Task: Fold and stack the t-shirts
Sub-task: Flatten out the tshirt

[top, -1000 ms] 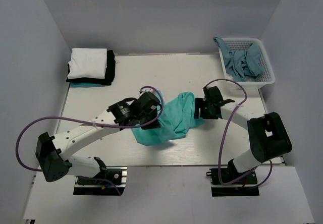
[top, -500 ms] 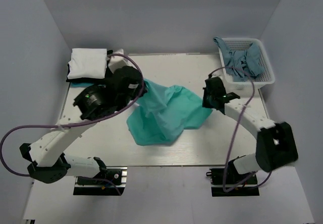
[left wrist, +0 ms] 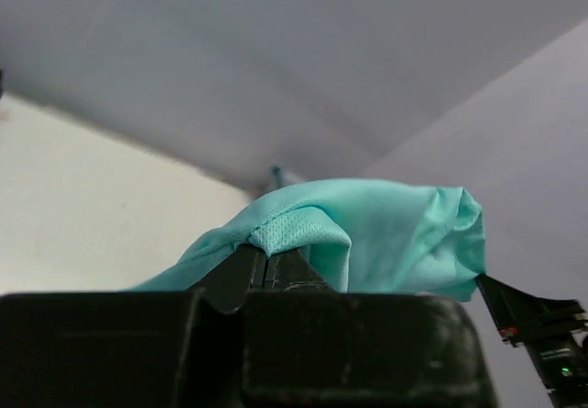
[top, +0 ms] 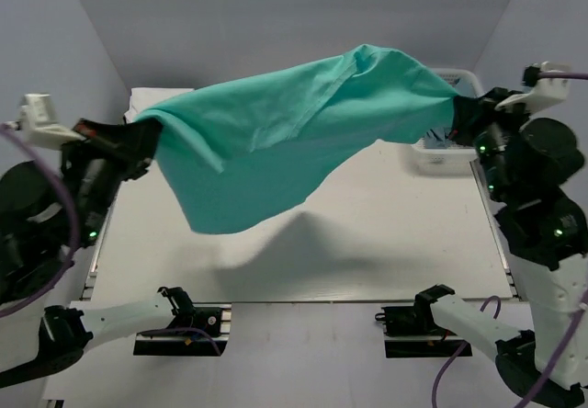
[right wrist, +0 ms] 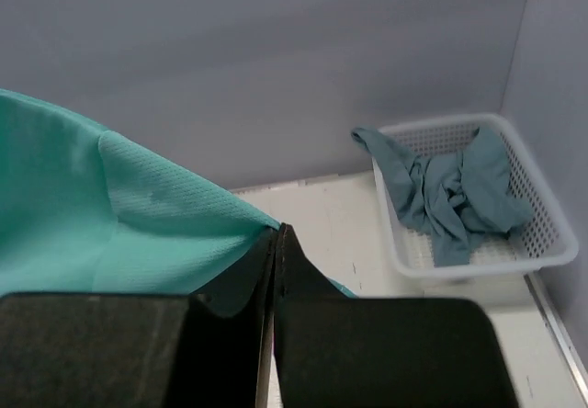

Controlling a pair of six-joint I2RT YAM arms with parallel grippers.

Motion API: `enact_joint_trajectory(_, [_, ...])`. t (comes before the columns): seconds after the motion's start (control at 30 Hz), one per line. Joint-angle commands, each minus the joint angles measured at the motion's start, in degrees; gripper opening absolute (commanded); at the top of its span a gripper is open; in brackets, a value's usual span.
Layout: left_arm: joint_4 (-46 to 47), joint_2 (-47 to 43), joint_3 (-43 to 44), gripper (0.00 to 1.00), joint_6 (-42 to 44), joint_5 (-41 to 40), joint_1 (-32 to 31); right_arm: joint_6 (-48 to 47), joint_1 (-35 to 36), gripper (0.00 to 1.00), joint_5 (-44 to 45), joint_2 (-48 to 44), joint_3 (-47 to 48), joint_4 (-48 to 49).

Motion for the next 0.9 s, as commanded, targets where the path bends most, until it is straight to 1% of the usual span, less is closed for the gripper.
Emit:
enact_joint_trajectory(0.0, [7.9,-3.1,1.0,0.0,7.6,6.8,0.2,-3.8,-0.1,0.0,-1.5,-1.4,7.4,-4.5])
enact_joint_trajectory(0.07, [9.8,-4.3,1.6,0.0,8.3,9.7,0.2,-5.0,-0.2,0.0,-1.6,-3.1,10.3,-4.1])
enact_joint_trajectory(0.1, [10.4,-4.9,1.6,0.0,8.3,13.1,0.2,-5.5,-0.1,0.0,-1.6,-3.9,11.1,-4.1])
enact_joint_trajectory(0.13, [11.0,-5.4,1.6,0.0,9.1,15.4,0.2,-6.1,-0.2,0.0,-2.2,-4.2,14.0,-4.5])
enact_joint_trajectory(0.17, [11.1,-6.1,1.6,0.0,9.1,17.6,0.2,-6.3,-0.1,0.0,-4.5,-4.8,14.9,-5.2])
enact_joint_trajectory(0.2, [12.4,-6.1,1.6,0.0,9.1,23.5,0.2,-6.2,-0.2,0.0,-7.8,-5.4,16.6,-5.7])
enact_joint_trajectory(0.23, [12.5,-6.1,1.6,0.0,9.1,23.6,0.2,-6.2,-0.2,0.0,-7.9,-5.9,17.2,-5.7])
enact_joint_trajectory(0.27, [12.5,-6.1,1.6,0.0,8.2,25.5,0.2,-5.9,-0.1,0.0,-9.4,-6.0,17.2,-6.2])
enact_joint_trajectory(0.33, [12.5,-5.1,1.6,0.0,7.1,25.5,0.2,-4.6,-0.3,0.0,-10.6,-6.5,16.3,-6.5])
enact_joint_trajectory(0.43, [9.5,-0.8,1.6,0.0,4.9,21.6,0.2,-2.9,-0.1,0.0,-8.3,-5.5,12.2,-7.0])
enact_joint_trajectory(0.5, [5.9,2.2,1.6,0.0,2.7,15.1,0.2,-1.0,-0.1,0.0,-6.0,-3.8,8.8,-7.1])
enact_joint_trajectory(0.53, [5.0,4.8,1.6,0.0,1.7,9.5,-0.6,-0.5,-0.1,0.0,-5.5,-2.2,6.1,-7.1])
enact_joint_trajectory(0.57, [4.4,6.0,0.5,0.0,0.7,6.2,-0.6,1.5,-0.1,0.0,-4.7,-0.6,2.6,-6.9])
enact_joint_trajectory(0.6, [2.1,7.2,-0.1,0.0,-1.3,2.3,-0.6,2.3,0.0,0.0,-3.7,0.3,1.0,-6.1])
enact_joint_trajectory(0.63, [2.1,8.1,-1.1,0.0,-2.1,-2.0,0.0,3.2,-0.2,0.0,-2.8,2.3,-3.8,-5.7])
enact_joint_trajectory(0.67, [2.1,9.8,-3.8,0.0,-3.7,-5.1,0.0,5.0,-0.3,0.0,-1.5,4.9,-5.0,-5.5])
enact_joint_trajectory(0.7, [2.1,10.6,-5.3,0.0,-4.4,-6.3,0.0,5.9,-0.4,0.0,-0.2,6.2,-6.2,-5.0])
enact_joint_trajectory(0.73, [3.7,11.5,-6.9,0.0,-3.5,-9.2,0.0,6.6,-0.4,0.0,1.2,9.9,-8.3,-4.9])
enact_joint_trajectory(0.77, [3.7,12.7,-9.1,0.0,-4.5,-10.0,0.6,7.2,-0.6,0.0,1.6,11.5,-10.1,-4.8])
enact_joint_trajectory(0.8, [4.2,15.8,-10.0,0.0,-4.5,-10.0,1.6,7.5,-1.0,0.0,2.3,12.8,-11.1,-4.1])
enact_joint_trajectory(0.83, [4.7,17.7,-11.4,0.02,-4.5,-10.0,2.6,8.0,-1.6,0.0,3.3,17.2,-12.8,-3.4])
enact_joint_trajectory(0.87, [5.4,19.8,-12.0,0.02,-4.5,-8.2,5.3,8.3,-2.2,0.0,3.5,18.8,-13.8,-3.0])
